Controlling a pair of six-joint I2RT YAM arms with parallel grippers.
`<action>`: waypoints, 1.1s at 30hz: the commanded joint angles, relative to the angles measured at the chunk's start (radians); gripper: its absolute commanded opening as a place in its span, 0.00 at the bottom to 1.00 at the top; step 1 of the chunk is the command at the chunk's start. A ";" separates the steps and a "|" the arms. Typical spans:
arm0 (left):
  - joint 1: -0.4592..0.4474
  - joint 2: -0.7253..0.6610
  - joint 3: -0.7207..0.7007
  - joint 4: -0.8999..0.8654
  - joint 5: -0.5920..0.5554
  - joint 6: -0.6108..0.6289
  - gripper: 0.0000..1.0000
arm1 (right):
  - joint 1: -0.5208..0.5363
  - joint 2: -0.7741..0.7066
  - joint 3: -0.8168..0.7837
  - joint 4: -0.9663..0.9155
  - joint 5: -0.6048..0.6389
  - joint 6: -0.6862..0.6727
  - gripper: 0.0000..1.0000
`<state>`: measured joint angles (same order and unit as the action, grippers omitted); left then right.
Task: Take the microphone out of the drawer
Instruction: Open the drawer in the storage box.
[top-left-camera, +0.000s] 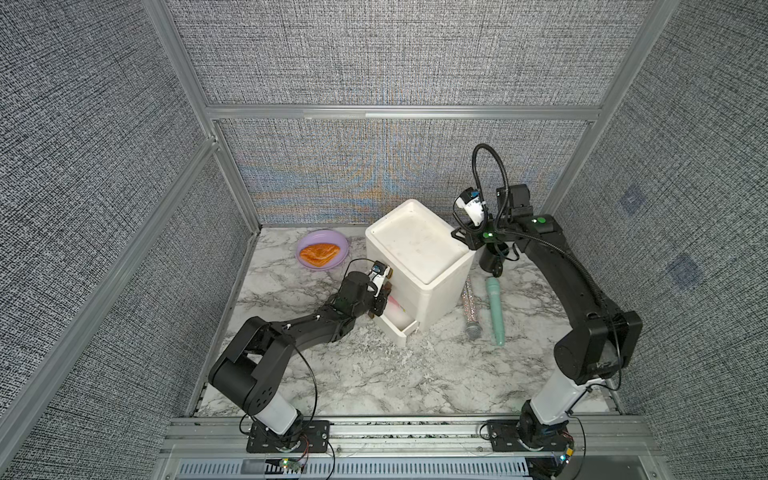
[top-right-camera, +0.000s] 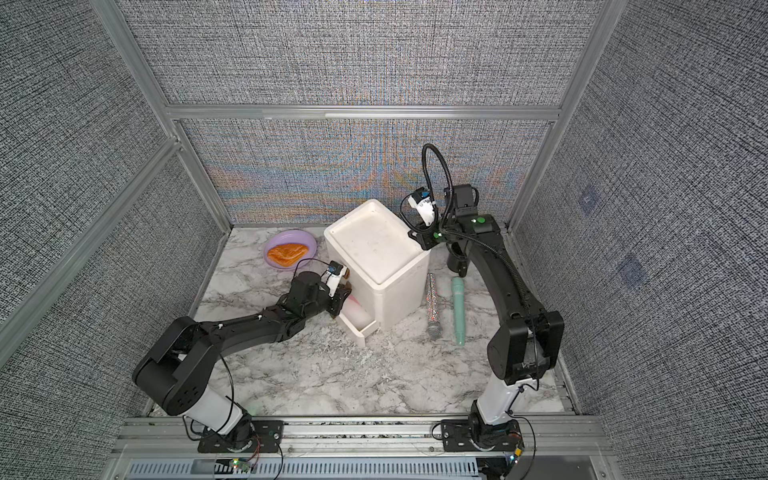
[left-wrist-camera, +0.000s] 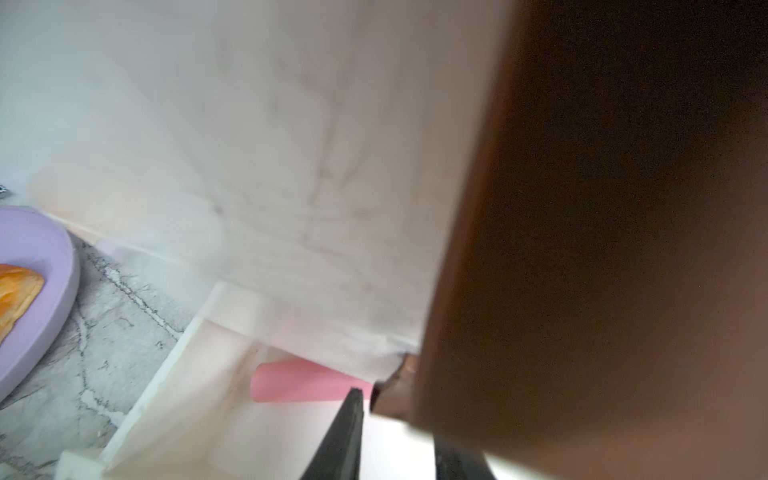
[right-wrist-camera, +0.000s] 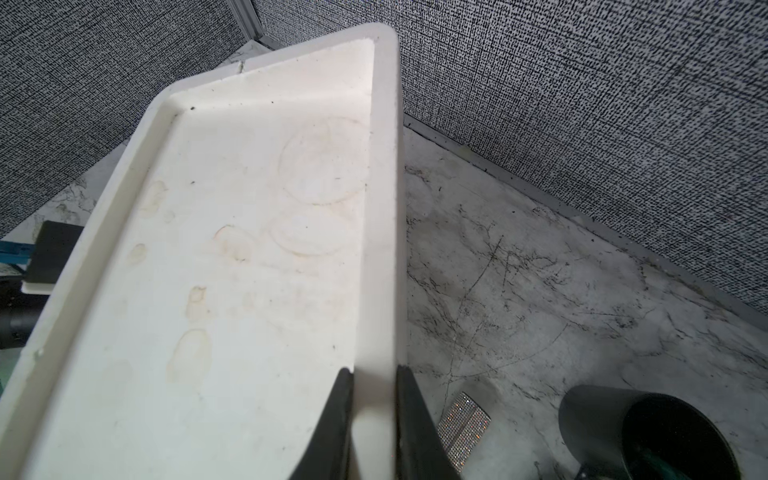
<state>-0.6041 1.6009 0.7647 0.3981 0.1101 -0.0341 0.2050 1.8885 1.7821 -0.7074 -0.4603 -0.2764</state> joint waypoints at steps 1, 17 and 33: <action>0.000 0.002 0.013 0.044 0.025 0.004 0.19 | 0.021 -0.001 0.007 -0.009 -0.197 -0.026 0.10; -0.001 -0.114 -0.077 0.017 -0.021 -0.013 0.00 | 0.008 -0.018 -0.006 0.045 -0.076 0.053 0.09; 0.000 -0.469 -0.276 -0.151 -0.161 -0.129 0.00 | -0.008 -0.040 -0.021 0.093 -0.019 0.096 0.08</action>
<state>-0.6064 1.1770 0.4984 0.2428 0.0124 -0.1116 0.2020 1.8591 1.7542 -0.7078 -0.4599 -0.2127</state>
